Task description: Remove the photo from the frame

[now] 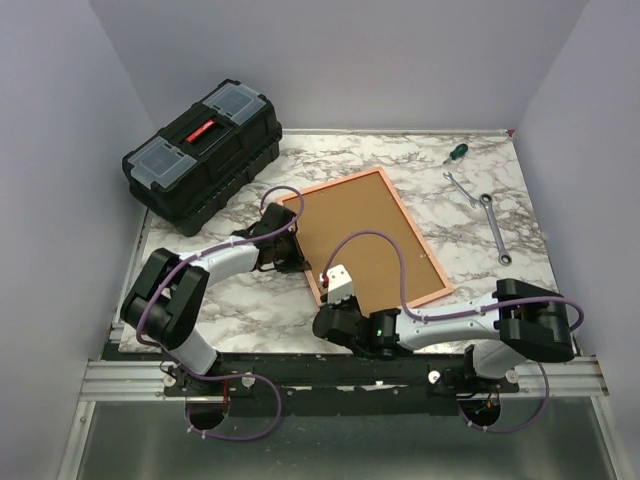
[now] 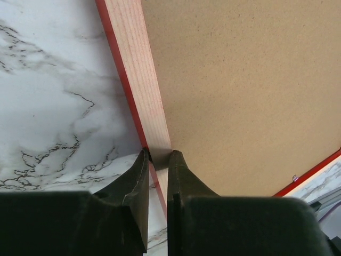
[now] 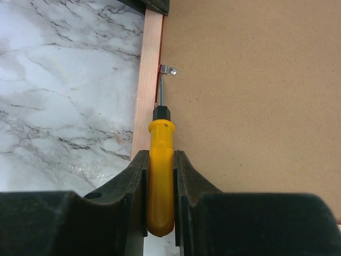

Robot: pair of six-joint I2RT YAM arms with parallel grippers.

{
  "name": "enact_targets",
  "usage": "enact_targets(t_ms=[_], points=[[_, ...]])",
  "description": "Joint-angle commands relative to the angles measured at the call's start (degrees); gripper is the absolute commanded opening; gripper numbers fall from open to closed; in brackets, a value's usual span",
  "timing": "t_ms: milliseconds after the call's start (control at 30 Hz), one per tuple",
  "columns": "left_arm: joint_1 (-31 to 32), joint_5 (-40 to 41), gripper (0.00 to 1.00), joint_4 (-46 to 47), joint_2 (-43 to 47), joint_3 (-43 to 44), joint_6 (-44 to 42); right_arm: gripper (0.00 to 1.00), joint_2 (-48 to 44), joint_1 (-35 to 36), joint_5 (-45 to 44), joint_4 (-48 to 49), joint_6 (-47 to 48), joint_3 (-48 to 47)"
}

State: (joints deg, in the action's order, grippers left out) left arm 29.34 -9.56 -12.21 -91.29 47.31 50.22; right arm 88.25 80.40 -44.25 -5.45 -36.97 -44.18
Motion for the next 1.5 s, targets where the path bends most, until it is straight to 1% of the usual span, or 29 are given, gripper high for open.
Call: enact_targets(t_ms=[0, 67, 200, 367, 500, 567, 633, 667, 700, 733, 767, 867, 933, 1033, 1100, 1167, 1267, 1400, 1433, 1467], points=[[1.0, 2.4, 0.0, -0.9, -0.5, -3.1, -1.4, 0.0, 2.5, -0.2, -2.7, 1.2, 0.1, 0.1], [1.5, 2.8, 0.0, -0.6, 0.0, -3.9, -0.9, 0.0, 3.4, -0.3, -3.5, 2.0, 0.7, -0.2], [2.2, 2.6, 0.0, 0.2, 0.6, -6.0, 0.3, 0.0, 4.3, -0.2, -7.9, 1.8, 0.6, -1.4], [2.8, 2.7, 0.0, 1.3, 1.5, -8.1, 1.4, 0.0, 4.5, -0.7, -10.1, 4.9, 3.2, -2.2], [2.8, 2.7, 0.0, 0.8, 2.1, -7.8, 1.2, 0.0, 4.3, -1.7, -9.9, 4.3, 4.0, -3.1], [2.8, 2.6, 0.0, 0.6, 3.0, -7.4, 0.8, 0.0, 1.8, -1.7, -8.0, 3.6, 3.9, -3.1], [2.8, 2.5, 0.0, 0.3, 4.2, -6.7, 0.1, 0.0, -2.9, -1.7, -4.5, 4.2, 4.6, -2.5], [2.8, 2.3, 0.02, 0.0, 4.7, -6.3, -0.4, 0.0, -6.4, -1.7, -2.8, 4.6, 4.8, -2.0], [2.7, 2.3, 0.11, -0.4, 5.4, -5.7, -0.7, 0.0, -9.7, -1.7, -1.7, 4.6, 4.4, -1.2], [2.7, 2.6, 0.22, -0.9, 5.9, -5.1, -1.3, 0.0, -12.3, -1.7, -1.3, 4.3, 3.9, -0.5], [2.7, 3.1, 0.3, -1.3, 6.4, -4.5, -1.8, 0.0, -14.9, -1.7, -0.9, 3.3, 3.8, 0.1], [2.7, 5.2, 0.54, -2.6, 7.3, -2.7, -3.6, 0.0, -18.6, -1.7, -1.7, -5.7, 0.4, -0.2], [2.4, 6.6, 0.62, -3.9, 6.7, -0.9, -4.5, 0.0, -20.5, -1.7, -1.6, -11.5, -2.8, 0.1], [1.7, 7.2, 0.66, -5.3, 3.9, 1.9, -5.6, 0.0, -25.1, -1.7, -0.6, -15.7, -7.1, 2.4], [1.4, 8.5, 0.66, -6.8, 1.4, 3.9, -6.1, 0.01, -28.6, -1.7, -0.1, -16.9, -8.9, 4.1], [1.2, 9.1, 0.63, -7.7, -0.6, 5.1, -6.2, 0.01, -31.5, -1.7, 0.2, -18.4, -10.1, 5.1], [1.1, 9.1, 0.55, -7.7, -2.3, 5.6, -5.7, 0.01, -34.1, -1.7, -0.5, -21.4, -11.6, 5.7], [1.5, 7.7, 0.46, -6.4, -3.7, 4.3, -4.4, 0.0, -34.3, -1.7, -1.0, -23.6, -12.0, 5.4], [1.7, 7.3, 0.41, -5.8, -3.7, 3.6, -4.1, 0.0, -34.1, -1.7, -1.0, -23.7, -11.9, 5.4], [2.2, 6.8, 0.33, -5.1, -3.6, 2.7, -3.7, 0.0, -34.0, -1.7, -0.8, -23.6, -11.9, 5.3]])
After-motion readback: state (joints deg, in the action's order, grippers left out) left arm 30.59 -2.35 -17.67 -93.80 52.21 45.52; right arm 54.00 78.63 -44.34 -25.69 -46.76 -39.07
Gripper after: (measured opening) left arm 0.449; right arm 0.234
